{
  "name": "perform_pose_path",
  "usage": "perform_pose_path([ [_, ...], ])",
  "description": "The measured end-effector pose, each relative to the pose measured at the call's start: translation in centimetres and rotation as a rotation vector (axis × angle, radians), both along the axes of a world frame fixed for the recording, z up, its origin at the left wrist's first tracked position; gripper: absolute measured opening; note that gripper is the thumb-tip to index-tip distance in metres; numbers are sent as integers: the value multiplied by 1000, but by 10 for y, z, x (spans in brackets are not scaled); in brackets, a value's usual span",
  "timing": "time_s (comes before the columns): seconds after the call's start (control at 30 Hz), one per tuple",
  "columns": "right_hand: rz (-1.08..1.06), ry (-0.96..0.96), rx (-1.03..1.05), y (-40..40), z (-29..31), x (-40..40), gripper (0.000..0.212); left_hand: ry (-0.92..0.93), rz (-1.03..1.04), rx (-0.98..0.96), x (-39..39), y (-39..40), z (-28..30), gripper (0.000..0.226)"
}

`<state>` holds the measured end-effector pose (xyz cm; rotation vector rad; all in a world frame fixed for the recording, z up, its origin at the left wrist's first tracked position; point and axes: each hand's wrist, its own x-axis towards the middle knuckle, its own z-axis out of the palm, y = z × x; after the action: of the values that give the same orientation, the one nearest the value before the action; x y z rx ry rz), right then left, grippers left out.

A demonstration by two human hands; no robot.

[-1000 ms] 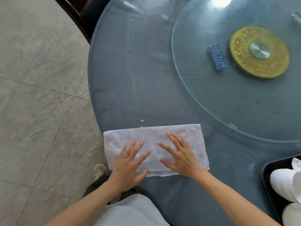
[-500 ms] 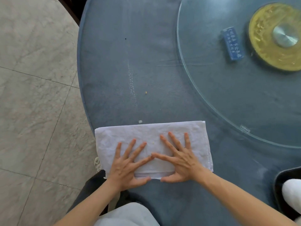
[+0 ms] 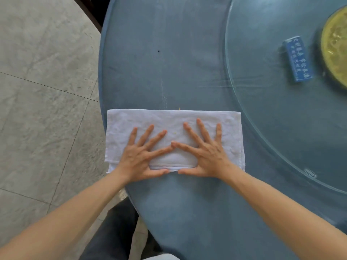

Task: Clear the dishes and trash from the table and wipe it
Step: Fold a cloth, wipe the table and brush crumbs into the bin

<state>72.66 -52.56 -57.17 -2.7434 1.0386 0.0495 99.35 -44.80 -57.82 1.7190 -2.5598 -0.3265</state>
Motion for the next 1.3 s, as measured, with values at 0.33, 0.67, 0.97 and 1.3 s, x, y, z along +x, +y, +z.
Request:
perform_pose_path([
  [0.33,-3,3,-24,-37,1,22,95,44,-19,-38,23,-35,-1,79],
  [0.67,-118,62,-30,-118,-1,79,95,12,-86,-73,86,-142,-6,81],
  [0.97,-200,81,-46,-222,-6,126,97,-35,-144,-34,139,-266,-4,82],
  [1.3,-245,85,-26,-268,-8,143,98,2,-206,-37,159,-330,-7,79],
])
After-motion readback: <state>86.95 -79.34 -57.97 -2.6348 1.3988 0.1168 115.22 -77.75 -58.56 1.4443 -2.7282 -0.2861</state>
